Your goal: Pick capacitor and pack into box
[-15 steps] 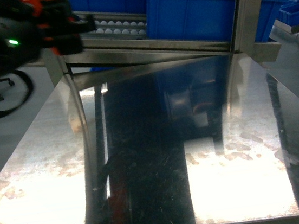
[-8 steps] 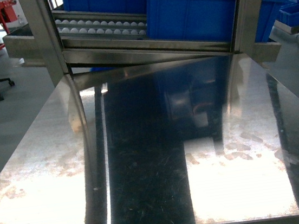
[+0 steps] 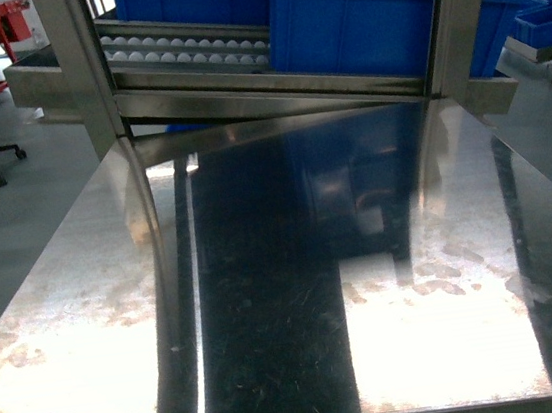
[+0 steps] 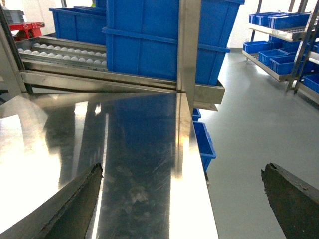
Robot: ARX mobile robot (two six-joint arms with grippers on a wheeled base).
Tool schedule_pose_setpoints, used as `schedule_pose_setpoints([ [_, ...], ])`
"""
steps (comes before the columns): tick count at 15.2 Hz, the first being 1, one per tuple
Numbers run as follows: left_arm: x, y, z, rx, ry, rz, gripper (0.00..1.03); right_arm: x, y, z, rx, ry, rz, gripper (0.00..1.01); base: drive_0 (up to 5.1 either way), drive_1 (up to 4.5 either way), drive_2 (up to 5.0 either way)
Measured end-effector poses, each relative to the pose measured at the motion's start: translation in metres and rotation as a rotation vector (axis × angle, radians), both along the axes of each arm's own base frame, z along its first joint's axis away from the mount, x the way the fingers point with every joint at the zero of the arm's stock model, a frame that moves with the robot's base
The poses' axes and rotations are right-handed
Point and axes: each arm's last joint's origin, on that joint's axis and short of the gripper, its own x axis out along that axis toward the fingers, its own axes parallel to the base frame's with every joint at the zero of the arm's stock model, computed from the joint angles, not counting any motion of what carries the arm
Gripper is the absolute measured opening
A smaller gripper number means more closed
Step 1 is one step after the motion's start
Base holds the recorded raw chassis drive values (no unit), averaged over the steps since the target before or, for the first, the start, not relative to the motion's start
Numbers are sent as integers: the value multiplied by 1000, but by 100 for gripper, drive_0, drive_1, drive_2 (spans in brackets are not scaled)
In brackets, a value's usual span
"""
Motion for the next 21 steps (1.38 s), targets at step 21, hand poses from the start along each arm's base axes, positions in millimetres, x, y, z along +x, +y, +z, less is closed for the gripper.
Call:
schedule_pose_setpoints([
  [21,-69,16,-21,-1,-30,3,44,0,0,0,0,0,0,98,0,0,0],
])
